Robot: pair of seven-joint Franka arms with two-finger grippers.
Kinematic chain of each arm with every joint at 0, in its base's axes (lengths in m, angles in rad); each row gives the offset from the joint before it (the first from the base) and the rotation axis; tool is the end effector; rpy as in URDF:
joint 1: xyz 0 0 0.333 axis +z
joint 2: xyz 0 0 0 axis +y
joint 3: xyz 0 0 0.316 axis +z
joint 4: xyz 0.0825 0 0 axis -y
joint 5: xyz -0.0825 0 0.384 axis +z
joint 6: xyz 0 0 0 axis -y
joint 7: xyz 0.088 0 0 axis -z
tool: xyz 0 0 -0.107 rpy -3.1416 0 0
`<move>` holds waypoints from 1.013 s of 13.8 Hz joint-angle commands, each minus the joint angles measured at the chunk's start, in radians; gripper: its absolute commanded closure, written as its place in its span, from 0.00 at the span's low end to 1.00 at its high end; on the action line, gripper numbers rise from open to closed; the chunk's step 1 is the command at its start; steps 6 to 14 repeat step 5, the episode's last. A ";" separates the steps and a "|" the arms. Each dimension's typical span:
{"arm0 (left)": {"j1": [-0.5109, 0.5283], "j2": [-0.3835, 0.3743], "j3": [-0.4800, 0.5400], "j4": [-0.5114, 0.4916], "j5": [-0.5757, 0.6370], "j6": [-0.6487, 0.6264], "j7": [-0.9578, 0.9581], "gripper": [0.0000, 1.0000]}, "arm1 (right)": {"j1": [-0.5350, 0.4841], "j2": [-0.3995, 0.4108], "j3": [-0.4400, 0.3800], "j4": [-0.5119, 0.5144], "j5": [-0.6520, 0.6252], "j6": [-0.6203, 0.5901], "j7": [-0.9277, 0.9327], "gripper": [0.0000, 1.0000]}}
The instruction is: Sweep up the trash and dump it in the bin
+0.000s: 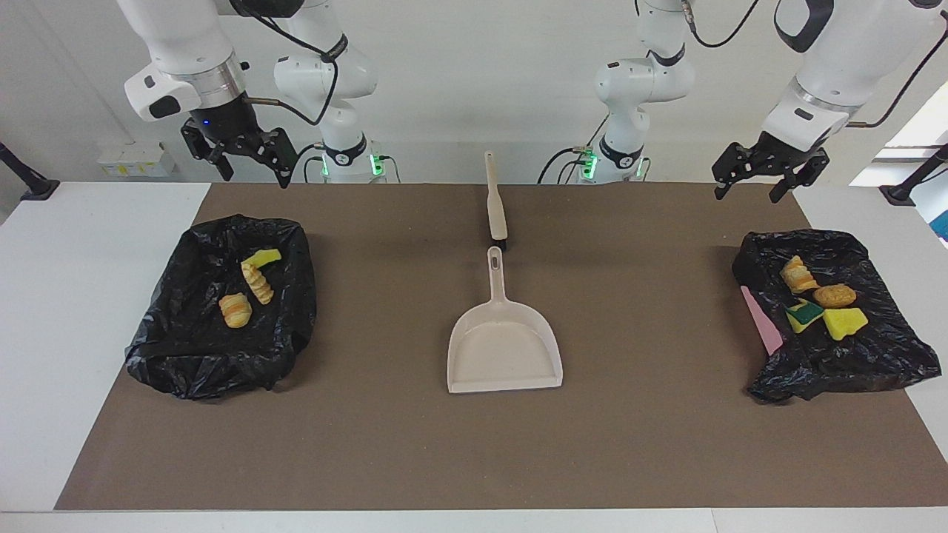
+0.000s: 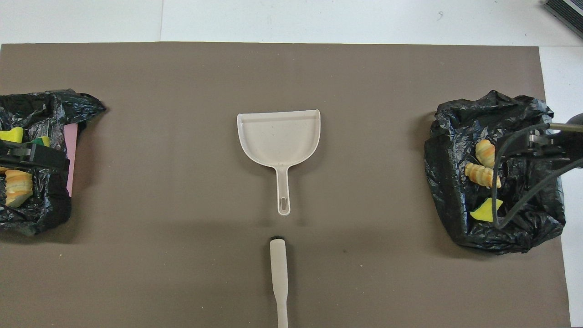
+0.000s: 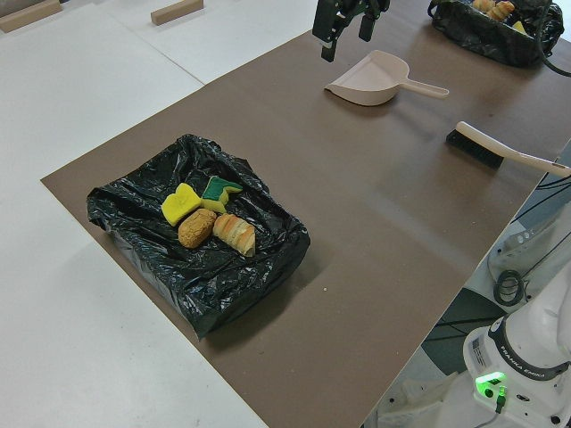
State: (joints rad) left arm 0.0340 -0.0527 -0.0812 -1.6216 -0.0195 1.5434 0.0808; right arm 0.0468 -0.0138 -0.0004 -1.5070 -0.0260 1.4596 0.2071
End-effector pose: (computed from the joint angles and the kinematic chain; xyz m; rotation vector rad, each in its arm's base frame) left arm 0.5341 -0.0286 0.6268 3.1193 -0.2001 -0.0397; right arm 0.5385 0.0220 0.6523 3.1010 -0.2535 -0.0468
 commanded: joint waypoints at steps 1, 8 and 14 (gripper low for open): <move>0.004 0.008 -0.003 0.020 0.013 -0.009 0.014 0.00 | -0.004 -0.015 0.000 -0.022 0.008 0.021 -0.029 0.00; 0.004 0.004 -0.003 0.012 0.013 -0.011 0.016 0.00 | -0.004 -0.014 0.000 -0.021 0.008 0.021 -0.028 0.00; 0.004 0.004 -0.003 0.012 0.013 -0.011 0.016 0.00 | -0.004 -0.014 0.000 -0.021 0.008 0.021 -0.028 0.00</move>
